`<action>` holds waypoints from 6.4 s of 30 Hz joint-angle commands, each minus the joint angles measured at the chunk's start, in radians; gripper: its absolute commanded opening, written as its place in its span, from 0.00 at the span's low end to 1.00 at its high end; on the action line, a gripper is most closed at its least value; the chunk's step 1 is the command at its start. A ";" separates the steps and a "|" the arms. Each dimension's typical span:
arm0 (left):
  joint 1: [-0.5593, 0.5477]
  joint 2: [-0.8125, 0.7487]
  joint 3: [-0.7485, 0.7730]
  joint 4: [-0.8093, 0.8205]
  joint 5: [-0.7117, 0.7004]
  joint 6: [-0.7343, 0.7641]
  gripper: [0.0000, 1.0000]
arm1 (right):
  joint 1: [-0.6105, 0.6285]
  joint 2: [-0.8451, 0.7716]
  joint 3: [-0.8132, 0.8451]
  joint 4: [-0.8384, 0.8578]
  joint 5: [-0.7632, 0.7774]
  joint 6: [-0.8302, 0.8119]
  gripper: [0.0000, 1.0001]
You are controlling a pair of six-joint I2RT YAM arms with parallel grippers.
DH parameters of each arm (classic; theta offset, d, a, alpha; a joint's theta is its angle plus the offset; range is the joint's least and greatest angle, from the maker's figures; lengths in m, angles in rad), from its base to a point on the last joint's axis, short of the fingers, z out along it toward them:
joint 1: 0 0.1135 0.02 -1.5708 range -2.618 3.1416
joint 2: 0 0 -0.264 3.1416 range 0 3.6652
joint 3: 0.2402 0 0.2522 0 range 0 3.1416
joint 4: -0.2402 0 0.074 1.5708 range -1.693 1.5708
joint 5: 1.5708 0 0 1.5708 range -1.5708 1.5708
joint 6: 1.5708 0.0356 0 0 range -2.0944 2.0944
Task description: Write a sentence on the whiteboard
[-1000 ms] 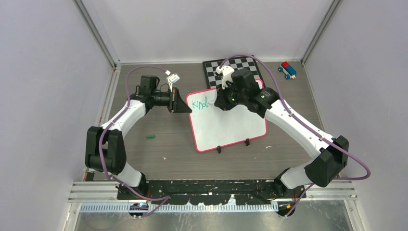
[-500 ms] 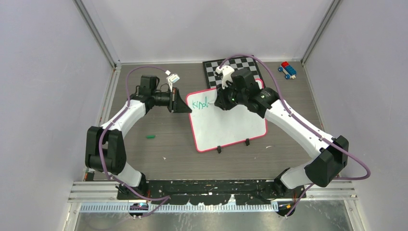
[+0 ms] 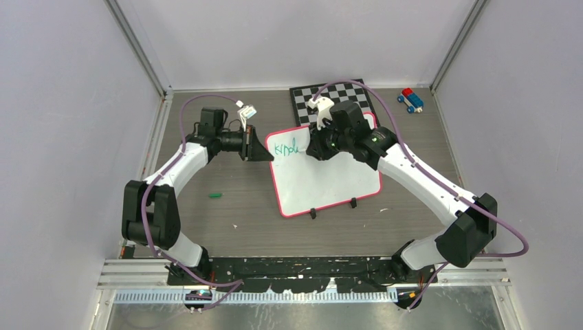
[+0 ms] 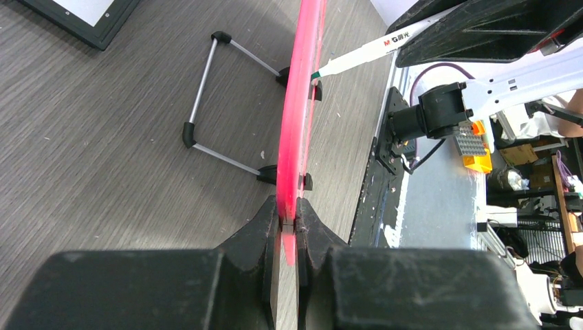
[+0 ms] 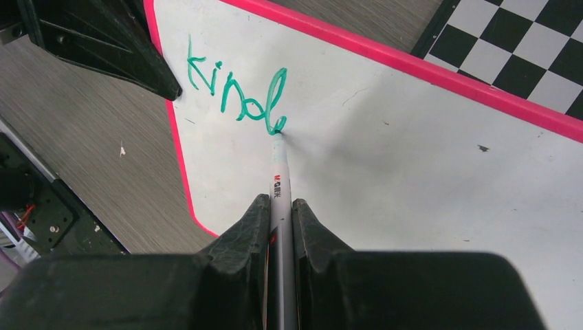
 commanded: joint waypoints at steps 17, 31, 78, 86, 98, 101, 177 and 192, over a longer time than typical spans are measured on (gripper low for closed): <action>-0.008 -0.008 0.008 0.000 0.041 0.019 0.00 | -0.044 -0.014 0.042 0.011 0.031 -0.017 0.00; -0.008 -0.006 0.008 0.001 0.043 0.017 0.00 | -0.032 -0.042 -0.010 0.007 0.029 -0.012 0.00; -0.008 -0.007 0.004 -0.003 0.041 0.021 0.00 | -0.068 -0.068 -0.016 -0.019 0.024 -0.032 0.00; -0.008 -0.010 0.003 -0.003 0.041 0.021 0.00 | -0.070 -0.075 0.056 -0.058 -0.038 -0.032 0.00; -0.008 -0.011 0.007 -0.005 0.043 0.021 0.00 | -0.081 -0.055 0.082 -0.039 0.043 -0.031 0.00; -0.008 -0.011 0.007 -0.004 0.044 0.019 0.00 | -0.081 -0.045 0.081 -0.031 0.049 -0.032 0.00; -0.008 -0.014 -0.002 -0.009 0.043 0.027 0.00 | -0.168 -0.035 0.064 -0.055 -0.085 0.002 0.00; -0.009 -0.018 -0.008 -0.009 0.042 0.027 0.00 | -0.132 -0.022 0.049 -0.035 -0.059 -0.008 0.00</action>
